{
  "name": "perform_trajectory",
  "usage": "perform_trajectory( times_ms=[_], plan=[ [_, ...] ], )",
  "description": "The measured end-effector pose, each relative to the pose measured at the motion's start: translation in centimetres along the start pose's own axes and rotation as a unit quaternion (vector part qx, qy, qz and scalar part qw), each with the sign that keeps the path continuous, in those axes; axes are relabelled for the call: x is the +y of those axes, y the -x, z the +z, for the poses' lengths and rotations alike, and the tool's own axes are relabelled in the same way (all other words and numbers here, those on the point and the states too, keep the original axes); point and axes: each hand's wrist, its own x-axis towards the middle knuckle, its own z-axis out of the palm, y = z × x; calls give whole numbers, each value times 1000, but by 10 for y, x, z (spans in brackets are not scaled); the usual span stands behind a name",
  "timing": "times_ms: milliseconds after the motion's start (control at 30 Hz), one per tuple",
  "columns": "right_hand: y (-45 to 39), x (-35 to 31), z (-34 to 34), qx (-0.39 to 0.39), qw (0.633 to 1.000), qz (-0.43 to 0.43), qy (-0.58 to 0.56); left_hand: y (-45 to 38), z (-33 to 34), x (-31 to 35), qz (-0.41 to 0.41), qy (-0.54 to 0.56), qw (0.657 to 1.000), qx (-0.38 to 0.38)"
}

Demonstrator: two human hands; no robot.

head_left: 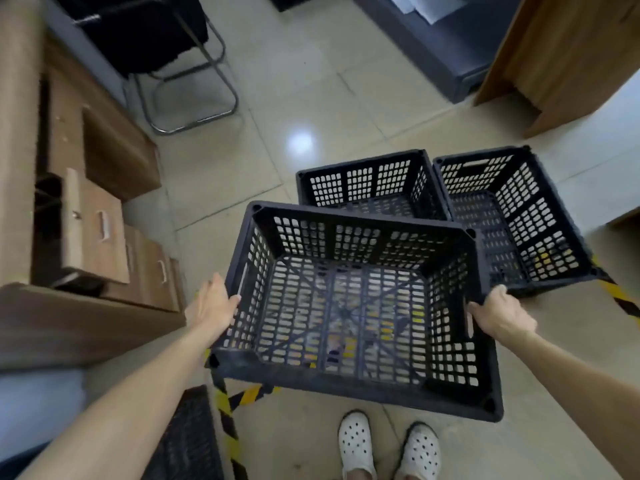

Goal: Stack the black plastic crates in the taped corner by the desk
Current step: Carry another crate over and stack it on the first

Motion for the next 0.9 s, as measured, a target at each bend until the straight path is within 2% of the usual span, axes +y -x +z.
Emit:
perform_trajectory(
  times_ms=[200, 500, 900],
  plan=[
    [57, -45, -5, 47, 991, -109, 65, 43, -37, -70, -14, 1, 996, 91],
    [145, -90, 1, 12, 969, -225, 98, 128, -67, -179, -140, 20, 985, 95],
    [260, -158, 14, -52, 934, -325, 138, 222, -78, -305, -279, 119, 946, 117]
  ],
)
